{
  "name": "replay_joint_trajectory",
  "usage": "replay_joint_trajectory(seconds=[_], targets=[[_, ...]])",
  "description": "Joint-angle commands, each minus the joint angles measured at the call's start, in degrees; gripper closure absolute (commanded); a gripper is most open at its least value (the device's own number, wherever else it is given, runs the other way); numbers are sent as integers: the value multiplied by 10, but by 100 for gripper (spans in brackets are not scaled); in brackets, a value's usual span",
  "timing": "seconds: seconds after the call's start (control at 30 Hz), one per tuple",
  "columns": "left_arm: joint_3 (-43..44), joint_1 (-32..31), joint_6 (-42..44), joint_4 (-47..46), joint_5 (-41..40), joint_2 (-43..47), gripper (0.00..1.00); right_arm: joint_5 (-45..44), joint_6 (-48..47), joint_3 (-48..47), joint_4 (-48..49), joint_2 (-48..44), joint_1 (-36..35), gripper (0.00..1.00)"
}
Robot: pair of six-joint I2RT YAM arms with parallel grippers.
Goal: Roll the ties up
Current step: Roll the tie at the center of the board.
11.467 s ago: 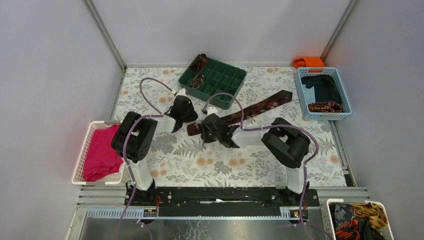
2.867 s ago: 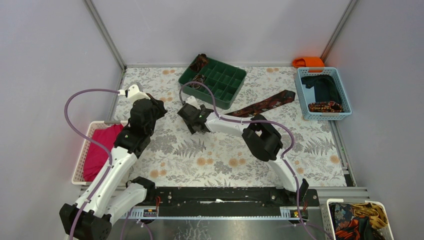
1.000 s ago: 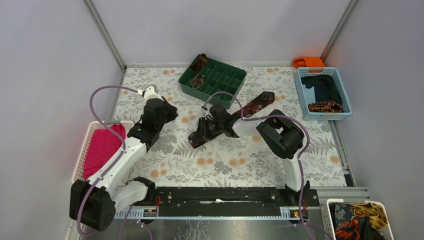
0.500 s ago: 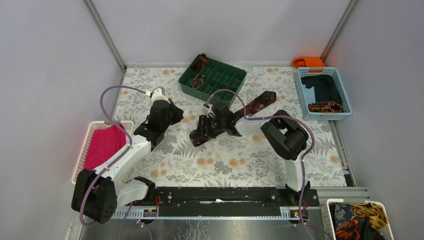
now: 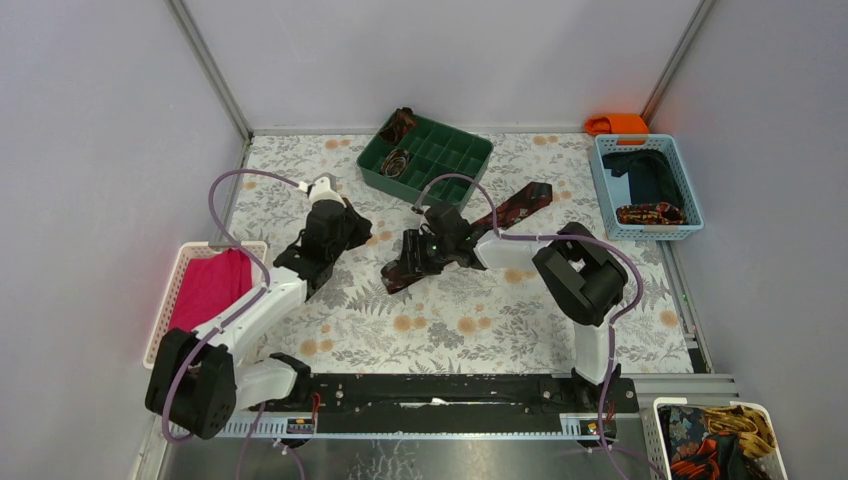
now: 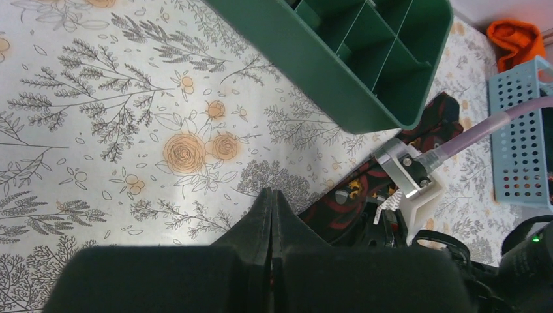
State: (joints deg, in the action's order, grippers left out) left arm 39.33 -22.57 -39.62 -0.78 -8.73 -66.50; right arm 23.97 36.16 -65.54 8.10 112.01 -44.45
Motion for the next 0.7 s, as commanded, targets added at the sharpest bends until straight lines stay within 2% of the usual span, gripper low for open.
replay_joint_trajectory(seconds=[0.0, 0.3, 0.67], targets=[[-1, -8, 5, -39, 5, -22, 100, -51, -38, -22, -48, -37, 6, 46], [-5, -27, 7, -70, 14, -81, 100, -118, -66, -27, -98, -53, 6, 46], [2, -27, 25, -132, 42, -202, 100, -134, -79, -36, -113, -42, 6, 47]])
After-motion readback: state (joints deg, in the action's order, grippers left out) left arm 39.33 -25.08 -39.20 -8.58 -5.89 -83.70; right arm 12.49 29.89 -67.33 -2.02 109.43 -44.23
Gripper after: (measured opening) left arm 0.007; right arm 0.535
